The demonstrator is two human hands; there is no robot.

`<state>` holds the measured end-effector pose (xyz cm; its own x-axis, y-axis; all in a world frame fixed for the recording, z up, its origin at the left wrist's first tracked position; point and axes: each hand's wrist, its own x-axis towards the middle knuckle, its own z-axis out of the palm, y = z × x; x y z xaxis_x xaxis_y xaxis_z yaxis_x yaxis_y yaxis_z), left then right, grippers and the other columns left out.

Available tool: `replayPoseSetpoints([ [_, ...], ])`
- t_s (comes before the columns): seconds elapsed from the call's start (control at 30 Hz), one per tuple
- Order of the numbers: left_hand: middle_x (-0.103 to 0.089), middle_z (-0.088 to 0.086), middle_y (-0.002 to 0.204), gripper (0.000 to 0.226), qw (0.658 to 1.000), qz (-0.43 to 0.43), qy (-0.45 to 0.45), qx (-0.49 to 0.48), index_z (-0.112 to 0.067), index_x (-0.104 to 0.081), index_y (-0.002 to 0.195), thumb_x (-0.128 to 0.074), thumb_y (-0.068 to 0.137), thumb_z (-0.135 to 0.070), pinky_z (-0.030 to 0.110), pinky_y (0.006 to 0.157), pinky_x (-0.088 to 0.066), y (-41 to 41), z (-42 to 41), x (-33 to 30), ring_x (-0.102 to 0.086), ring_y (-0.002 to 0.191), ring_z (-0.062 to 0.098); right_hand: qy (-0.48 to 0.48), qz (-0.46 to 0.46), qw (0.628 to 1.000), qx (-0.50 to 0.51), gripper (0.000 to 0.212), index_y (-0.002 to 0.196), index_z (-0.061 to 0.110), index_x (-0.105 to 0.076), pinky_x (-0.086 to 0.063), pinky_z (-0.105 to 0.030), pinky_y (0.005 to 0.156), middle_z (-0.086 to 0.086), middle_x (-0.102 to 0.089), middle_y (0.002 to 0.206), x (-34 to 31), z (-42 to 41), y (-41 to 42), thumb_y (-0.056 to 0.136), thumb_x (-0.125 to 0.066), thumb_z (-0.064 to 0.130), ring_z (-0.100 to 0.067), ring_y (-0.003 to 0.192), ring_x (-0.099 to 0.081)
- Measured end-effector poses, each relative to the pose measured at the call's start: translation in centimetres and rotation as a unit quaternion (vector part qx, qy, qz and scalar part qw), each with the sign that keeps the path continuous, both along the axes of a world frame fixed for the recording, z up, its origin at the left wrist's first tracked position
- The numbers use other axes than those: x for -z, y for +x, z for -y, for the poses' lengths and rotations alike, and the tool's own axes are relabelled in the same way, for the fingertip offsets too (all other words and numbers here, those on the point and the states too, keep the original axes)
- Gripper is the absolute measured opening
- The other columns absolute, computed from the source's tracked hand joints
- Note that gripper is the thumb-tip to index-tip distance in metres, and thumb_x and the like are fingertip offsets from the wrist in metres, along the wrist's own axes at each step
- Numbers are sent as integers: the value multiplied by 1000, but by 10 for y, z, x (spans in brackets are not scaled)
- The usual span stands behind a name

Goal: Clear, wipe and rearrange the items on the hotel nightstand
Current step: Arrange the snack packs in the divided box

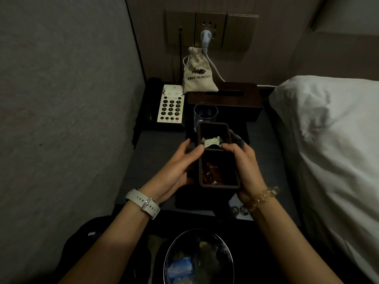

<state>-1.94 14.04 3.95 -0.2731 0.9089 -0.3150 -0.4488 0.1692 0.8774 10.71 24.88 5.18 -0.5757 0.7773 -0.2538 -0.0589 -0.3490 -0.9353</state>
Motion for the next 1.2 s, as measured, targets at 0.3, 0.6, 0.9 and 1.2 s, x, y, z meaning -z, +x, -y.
replayPoseSetpoints([
  [0.3, -73, -9, 107, 46, 989, -125, 27, 69, -40, -62, 124, -55, 86, -14, 21, 78, -54, -2, -9, -4, -68, 98, 8, 76, -16, 996, 44, 36, 133, 23, -56, -51, -33, 98, -3, -65, 126, -4, -16, 7, 97, -54, 26, -15, 114, -64],
  [0.6, -68, 3, 96, 52, 978, -97, 5, 184, -25, -66, 121, -52, 73, -9, 21, 69, -51, -14, 0, 0, -64, 87, 14, 110, 50, 968, -221, 36, 120, 21, -67, -53, -33, 94, -8, -70, 116, -7, -50, 37, 85, -67, 16, -22, 108, -67],
  [0.9, -71, 0, 117, 40, 1000, -16, -25, -3, -30, -72, 111, -65, 77, -50, 29, 82, -56, -14, -4, -2, -67, 106, 14, 69, 54, 996, 12, 41, 105, 14, -72, -53, -36, 76, -18, -70, 102, -1, -39, 26, 78, -51, -8, -28, 86, -66],
  [1.2, -61, 10, 133, 56, 994, 61, 8, -93, -16, -50, 135, -65, 85, -36, 52, 93, -53, -2, -12, 0, -63, 116, 29, 105, 21, 988, 107, 21, 105, 25, -67, -56, -29, 73, -3, -71, 99, 5, -32, 16, 90, -59, 12, -18, 91, -69],
])
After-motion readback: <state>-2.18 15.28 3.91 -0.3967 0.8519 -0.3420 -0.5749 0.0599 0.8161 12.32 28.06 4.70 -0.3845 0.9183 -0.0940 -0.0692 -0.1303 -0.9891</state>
